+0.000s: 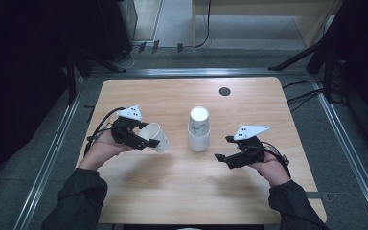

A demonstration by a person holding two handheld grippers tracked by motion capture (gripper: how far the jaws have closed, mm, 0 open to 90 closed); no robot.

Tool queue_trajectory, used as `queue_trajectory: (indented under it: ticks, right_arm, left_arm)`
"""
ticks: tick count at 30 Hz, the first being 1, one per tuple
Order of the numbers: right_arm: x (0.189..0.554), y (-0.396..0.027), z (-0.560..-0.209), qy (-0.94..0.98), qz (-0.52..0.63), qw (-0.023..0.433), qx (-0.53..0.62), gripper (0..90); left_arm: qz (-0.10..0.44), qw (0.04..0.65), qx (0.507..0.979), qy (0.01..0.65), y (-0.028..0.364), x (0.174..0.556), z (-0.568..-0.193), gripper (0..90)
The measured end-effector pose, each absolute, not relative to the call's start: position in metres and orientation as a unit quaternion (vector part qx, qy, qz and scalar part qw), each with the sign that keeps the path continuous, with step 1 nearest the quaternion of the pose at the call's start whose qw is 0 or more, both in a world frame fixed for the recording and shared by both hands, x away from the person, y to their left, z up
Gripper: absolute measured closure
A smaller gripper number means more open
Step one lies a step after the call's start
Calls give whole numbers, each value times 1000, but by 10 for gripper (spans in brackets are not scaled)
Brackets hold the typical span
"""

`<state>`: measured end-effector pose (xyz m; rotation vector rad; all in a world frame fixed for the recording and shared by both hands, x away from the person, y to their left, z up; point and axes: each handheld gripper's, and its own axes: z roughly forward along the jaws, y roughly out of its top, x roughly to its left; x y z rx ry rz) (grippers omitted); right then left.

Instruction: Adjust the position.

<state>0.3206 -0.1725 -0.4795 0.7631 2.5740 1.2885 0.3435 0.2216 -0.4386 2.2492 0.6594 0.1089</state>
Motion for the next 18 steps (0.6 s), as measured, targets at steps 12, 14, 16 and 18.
queue_trajectory:
  ticks: [12,14,16,18]
  right_arm:
    - [327,-180,-480,857,428,98,271,203]
    - [329,-182,-479,852,433,99,278,203]
    - [330,-183,-479,851,433,96,281,204]
    - [330,-184,-480,854,428,96,280,203]
  left_arm:
    - [61,371,877,298,248,355,-444,245]
    - [64,369,877,302,251,357,-446,245]
    - [65,369,875,308,254,360,-447,245]
    - [73,355,877,315,257,363,-449,245]
